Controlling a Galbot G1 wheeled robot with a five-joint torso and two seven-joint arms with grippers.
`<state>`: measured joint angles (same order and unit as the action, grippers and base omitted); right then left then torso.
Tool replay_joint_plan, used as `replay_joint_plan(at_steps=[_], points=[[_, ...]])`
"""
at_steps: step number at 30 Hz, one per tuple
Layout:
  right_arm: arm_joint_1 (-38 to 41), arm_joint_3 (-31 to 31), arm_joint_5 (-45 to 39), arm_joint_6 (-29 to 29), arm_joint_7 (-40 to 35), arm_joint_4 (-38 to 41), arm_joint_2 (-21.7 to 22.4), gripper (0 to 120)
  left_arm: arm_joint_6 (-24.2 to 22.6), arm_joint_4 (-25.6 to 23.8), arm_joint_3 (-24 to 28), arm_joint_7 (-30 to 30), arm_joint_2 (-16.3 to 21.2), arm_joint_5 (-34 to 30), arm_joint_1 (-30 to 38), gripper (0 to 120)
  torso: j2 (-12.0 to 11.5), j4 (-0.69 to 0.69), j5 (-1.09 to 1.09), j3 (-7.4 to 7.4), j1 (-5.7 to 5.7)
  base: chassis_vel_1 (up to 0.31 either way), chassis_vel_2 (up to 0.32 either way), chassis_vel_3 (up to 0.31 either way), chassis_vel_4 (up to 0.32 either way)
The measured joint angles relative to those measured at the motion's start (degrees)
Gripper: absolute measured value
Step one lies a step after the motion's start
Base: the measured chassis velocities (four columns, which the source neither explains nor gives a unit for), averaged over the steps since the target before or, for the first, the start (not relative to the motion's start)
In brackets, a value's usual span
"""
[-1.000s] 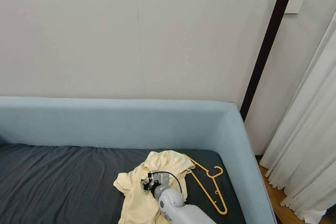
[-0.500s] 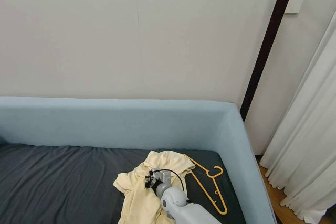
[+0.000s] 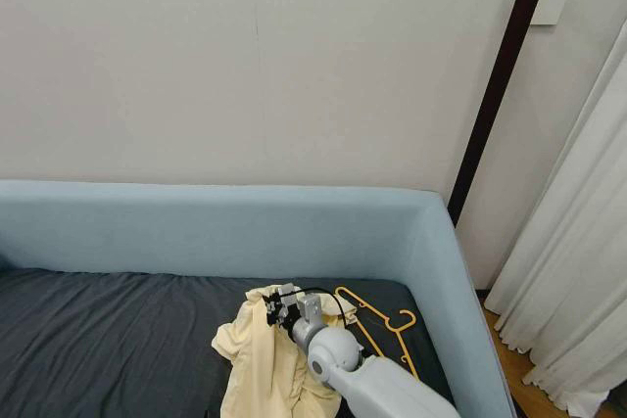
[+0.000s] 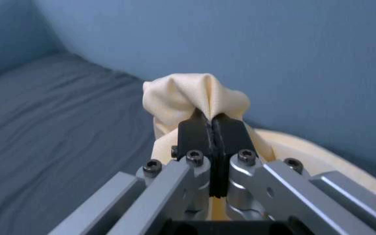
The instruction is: Pick up the clothes from the sofa and hang them on the clothes hanger.
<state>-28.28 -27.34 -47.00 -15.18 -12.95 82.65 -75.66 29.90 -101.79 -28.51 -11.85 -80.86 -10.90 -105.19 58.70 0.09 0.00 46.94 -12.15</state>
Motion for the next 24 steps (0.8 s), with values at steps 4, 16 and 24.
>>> replay_joint_plan(at_steps=[4, 16, 24], points=[[7.2, -2.3, -4.2, -0.7, -0.9, 3.6, 0.8, 0, 0.0, 0.1, -0.3, -0.2, 0.0, -0.8, 0.5, 100, 0.0, -0.01, 0.00, 0.00, 0.00, 0.000, 0.000, 0.000, 0.000], [27.7, -8.1, -15.1, -1.1, -2.3, 1.6, -7.5, 0, 0.0, -0.1, -0.8, -0.7, -1.3, -2.5, 1.1, 100, 0.0, -0.02, -0.02, 0.00, 0.00, 0.000, 0.000, 0.000, 0.000], [38.3, -5.5, -17.9, 0.4, 0.4, -8.2, -15.4, 0, 0.1, -0.8, -1.1, -1.1, -2.1, -2.8, 1.1, 100, 0.0, -0.03, -0.02, 0.00, 0.00, 0.000, 0.000, 0.000, 0.000]])
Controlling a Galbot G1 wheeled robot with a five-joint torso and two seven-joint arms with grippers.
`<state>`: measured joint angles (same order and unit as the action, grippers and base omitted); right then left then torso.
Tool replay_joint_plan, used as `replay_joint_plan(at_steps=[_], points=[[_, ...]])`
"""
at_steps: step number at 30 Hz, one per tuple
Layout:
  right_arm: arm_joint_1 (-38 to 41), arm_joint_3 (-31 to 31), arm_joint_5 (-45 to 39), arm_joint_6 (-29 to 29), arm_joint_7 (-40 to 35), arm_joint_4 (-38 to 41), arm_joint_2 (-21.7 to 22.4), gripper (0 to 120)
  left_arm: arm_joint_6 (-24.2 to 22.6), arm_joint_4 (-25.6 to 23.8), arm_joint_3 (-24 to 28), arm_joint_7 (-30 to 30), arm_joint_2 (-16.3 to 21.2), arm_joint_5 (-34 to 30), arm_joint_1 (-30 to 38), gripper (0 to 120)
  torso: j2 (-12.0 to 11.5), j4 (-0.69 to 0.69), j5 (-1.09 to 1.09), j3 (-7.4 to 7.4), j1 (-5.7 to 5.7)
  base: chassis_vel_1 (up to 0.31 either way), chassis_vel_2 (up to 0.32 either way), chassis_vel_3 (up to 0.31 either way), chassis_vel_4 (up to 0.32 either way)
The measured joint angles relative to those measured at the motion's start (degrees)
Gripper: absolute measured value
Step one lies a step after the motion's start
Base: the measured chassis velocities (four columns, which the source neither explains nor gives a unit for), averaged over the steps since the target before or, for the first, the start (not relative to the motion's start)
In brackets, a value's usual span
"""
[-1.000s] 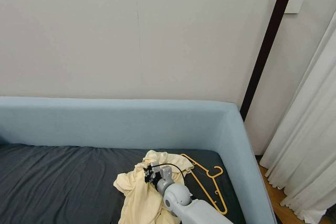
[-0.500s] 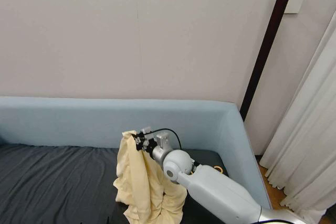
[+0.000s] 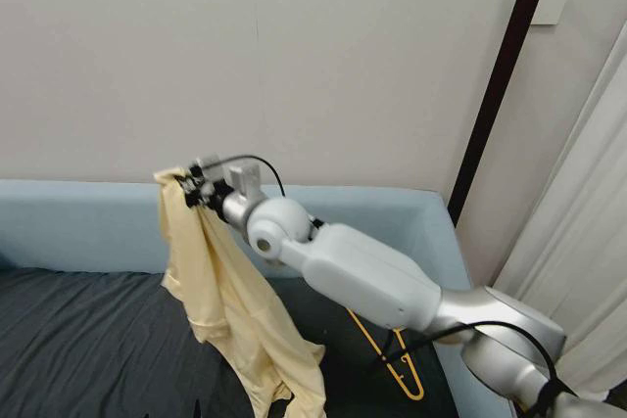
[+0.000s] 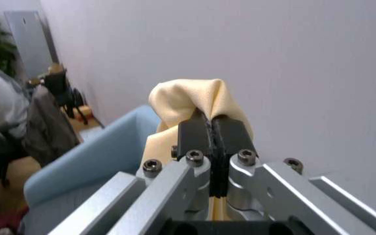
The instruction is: Pick up the clothes from the sofa and hang them on the clothes hanger.
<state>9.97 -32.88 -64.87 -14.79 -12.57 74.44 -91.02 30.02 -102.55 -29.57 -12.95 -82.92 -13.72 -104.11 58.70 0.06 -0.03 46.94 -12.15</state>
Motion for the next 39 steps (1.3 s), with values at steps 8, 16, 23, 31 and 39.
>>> replay_joint_plan(at_steps=[8, 16, 23, 31, 39], points=[[6.3, 7.9, -4.5, 1.6, 1.7, -6.1, -1.4, 0, -0.1, -0.4, 0.2, -0.1, -0.5, 0.0, -0.3, 100, 0.0, 0.07, 0.04, 0.00, 0.00, 0.000, 0.000, 0.000, 0.000], [-12.9, 3.7, -3.3, 1.5, -1.1, 11.7, 12.0, 0, -0.8, 0.2, 0.7, -0.1, -0.5, 0.3, -0.4, 100, 0.0, 0.02, 0.04, 0.01, 0.01, 0.000, 0.000, 0.000, 0.000], [-38.0, 5.7, 7.5, 3.0, 2.3, 17.1, 27.6, 0, -1.8, 0.9, 1.0, 0.0, 0.0, 0.4, -0.2, 100, 0.0, 0.05, 0.07, 0.00, 0.01, 0.000, 0.000, 0.000, 0.000], [-57.5, 16.4, 12.8, 3.6, 3.7, 21.6, 37.0, 0, -2.7, 2.3, 2.0, 0.2, -0.2, 1.5, 1.0, 100, 0.0, 0.05, 0.06, -0.01, 0.01, 0.000, 0.000, 0.000, 0.000], [-71.8, 30.4, 12.4, 1.2, 3.0, 28.8, 44.4, 0, -3.7, 3.0, 3.7, 0.3, -0.1, 3.3, 2.1, 100, 0.0, 0.00, 0.02, -0.01, 0.01, 0.000, 0.000, 0.000, 0.000]])
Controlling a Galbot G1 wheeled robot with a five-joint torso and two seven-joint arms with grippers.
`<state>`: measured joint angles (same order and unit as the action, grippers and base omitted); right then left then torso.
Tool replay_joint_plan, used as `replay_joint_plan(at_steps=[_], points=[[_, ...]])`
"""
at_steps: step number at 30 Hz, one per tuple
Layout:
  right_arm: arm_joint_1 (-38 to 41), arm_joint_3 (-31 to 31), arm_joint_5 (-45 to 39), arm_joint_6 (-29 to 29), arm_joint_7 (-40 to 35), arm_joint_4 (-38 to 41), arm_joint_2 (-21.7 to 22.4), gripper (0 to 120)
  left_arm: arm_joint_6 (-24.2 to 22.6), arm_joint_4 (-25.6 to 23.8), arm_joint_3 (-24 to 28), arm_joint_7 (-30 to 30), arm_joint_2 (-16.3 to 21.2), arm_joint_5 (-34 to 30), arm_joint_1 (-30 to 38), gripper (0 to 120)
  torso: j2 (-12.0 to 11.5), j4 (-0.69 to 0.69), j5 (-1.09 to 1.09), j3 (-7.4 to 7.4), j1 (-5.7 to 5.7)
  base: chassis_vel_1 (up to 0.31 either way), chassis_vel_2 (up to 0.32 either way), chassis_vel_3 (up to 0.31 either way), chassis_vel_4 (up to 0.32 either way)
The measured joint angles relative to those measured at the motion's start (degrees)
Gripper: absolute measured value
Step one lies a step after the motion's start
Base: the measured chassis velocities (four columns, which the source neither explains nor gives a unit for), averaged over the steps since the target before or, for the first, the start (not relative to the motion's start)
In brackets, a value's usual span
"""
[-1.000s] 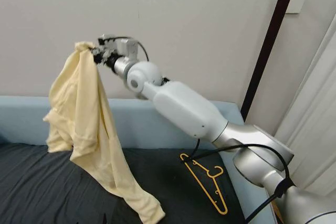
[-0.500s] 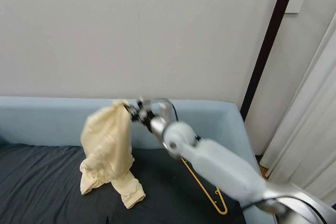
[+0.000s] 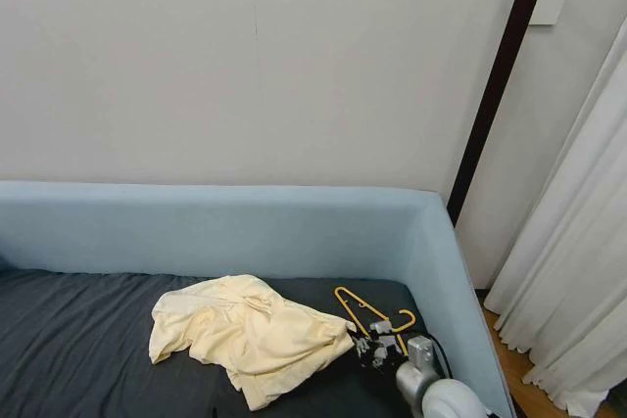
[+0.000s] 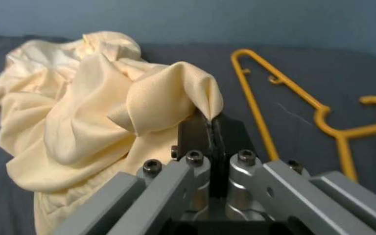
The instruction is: Pick up the clothes from the sofa and hang them on the clothes hanger.
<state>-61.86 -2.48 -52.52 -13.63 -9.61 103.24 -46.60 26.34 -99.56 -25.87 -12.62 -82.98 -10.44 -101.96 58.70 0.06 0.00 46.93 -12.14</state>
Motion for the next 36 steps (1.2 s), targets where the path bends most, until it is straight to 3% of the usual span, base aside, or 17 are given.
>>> replay_joint_plan(at_steps=[8, 16, 20, 21, 29, 36], points=[[-8.6, 5.8, 1.9, -0.7, 1.1, -1.3, 3.7, 0, -0.3, -0.4, 0.6, 0.2, 0.6, 0.7, 0.2, 100, 0.0, 0.04, 0.02, 0.00, 0.00, 0.000, 0.000, 0.000, 0.000], [-9.1, 5.7, 6.9, -0.4, 0.9, -5.9, -0.2, 2, -0.2, 0.0, 0.7, 0.2, 0.5, 1.0, -0.1, 100, 0.0, 0.02, 0.01, 0.01, 0.00, 0.000, 0.000, 0.000, 0.000], [-8.9, 6.4, 9.5, -0.2, -0.3, -5.6, -0.8, 22, -0.1, 0.0, 0.4, 0.2, 1.1, 1.0, -0.2, 100, 0.0, 0.02, 0.00, 0.01, 0.00, 0.000, 0.000, 0.000, 0.000], [-8.9, 6.4, 9.5, -0.2, -0.3, -5.6, -0.8, 22, -0.1, 0.0, 0.4, 0.2, 1.1, 1.0, -0.2, 100, 0.0, 0.02, 0.00, 0.01, 0.00, 0.000, 0.000, 0.000, 0.000], [-13.3, 10.0, 13.6, -0.8, -1.6, -1.9, 2.6, 52, 0.1, 0.4, 0.2, 0.2, 2.3, 1.0, 0.4, 100, 0.0, 0.04, -0.01, 0.01, -0.01, 0.000, 0.000, 0.000, 0.000], [-11.0, 9.4, 10.4, -0.9, -3.3, 5.1, 1.8, 79, 0.7, 1.6, 0.0, 0.2, 2.0, 1.2, 0.3, 100, 0.0, 0.03, -0.01, 0.01, -0.01, 0.000, 0.000, 0.000, 0.000]])
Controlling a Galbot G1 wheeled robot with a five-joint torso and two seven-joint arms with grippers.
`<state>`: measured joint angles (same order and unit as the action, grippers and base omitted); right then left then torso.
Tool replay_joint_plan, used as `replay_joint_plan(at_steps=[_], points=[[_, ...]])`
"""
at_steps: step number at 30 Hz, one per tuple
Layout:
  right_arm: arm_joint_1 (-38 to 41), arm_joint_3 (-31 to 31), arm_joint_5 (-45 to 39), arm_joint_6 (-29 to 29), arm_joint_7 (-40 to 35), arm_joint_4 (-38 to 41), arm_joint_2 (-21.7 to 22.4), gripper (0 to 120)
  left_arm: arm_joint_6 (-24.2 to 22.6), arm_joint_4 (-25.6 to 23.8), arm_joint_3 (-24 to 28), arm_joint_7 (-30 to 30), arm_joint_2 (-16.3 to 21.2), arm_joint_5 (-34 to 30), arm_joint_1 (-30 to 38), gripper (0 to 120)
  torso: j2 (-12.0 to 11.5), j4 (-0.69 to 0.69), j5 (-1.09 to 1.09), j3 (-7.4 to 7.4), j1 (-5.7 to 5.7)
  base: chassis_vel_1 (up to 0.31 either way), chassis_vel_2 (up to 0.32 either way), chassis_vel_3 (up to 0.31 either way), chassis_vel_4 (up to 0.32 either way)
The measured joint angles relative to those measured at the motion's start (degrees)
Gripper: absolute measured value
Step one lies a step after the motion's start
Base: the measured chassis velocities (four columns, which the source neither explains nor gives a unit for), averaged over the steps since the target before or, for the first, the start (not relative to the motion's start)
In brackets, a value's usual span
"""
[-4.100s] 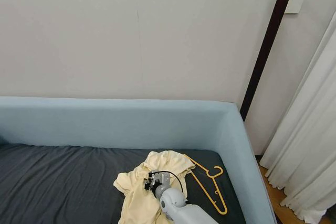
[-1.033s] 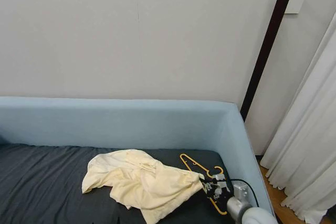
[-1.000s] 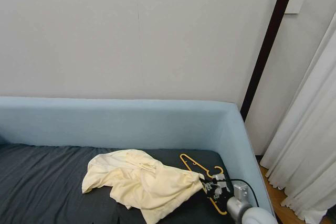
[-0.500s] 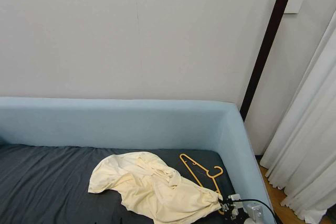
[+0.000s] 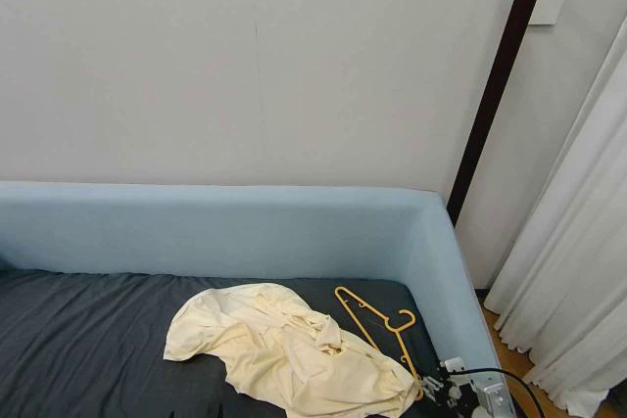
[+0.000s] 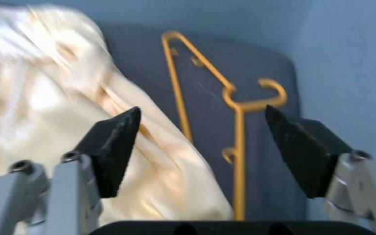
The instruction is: Pick up the clothes from the sofa and hang them on the clothes hanger.
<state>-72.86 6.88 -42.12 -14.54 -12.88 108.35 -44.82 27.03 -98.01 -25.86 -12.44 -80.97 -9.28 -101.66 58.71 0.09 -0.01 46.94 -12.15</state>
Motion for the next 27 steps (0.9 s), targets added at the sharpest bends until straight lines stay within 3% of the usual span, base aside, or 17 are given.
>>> replay_joint_plan(at_steps=[5, 9, 18, 27], points=[[5.4, -2.9, -6.4, -1.8, -1.3, 2.1, -2.2, 93, 0.1, 0.3, 0.0, 0.0, 0.1, 0.0, 0.0, 100, 0.0, -0.02, 0.00, 0.00, 0.00, 0.000, 0.000, 0.000, 0.000], [13.5, -8.8, -17.5, -5.0, -3.0, 0.5, -7.4, 100, 0.1, 0.3, 0.0, 0.0, 0.2, 0.1, -0.1, 100, 0.0, -0.01, 0.00, 0.01, 0.00, 0.000, 0.000, 0.000, 0.000], [23.7, -20.2, -18.8, -6.1, -4.1, -11.7, -17.3, 100, 0.1, 0.4, -0.3, 0.0, -0.6, 0.5, -0.4, 100, 0.0, -0.02, 0.00, 0.01, 0.00, 0.000, 0.000, 0.000, 0.000], [23.6, -20.7, -14.8, -6.4, -3.9, -22.5, -24.1, 100, 0.0, 1.0, -0.2, 0.0, -0.6, 0.3, 0.0, 100, 0.0, 0.00, 0.01, 0.01, 0.00, 0.000, 0.000, 0.000, 0.000]])
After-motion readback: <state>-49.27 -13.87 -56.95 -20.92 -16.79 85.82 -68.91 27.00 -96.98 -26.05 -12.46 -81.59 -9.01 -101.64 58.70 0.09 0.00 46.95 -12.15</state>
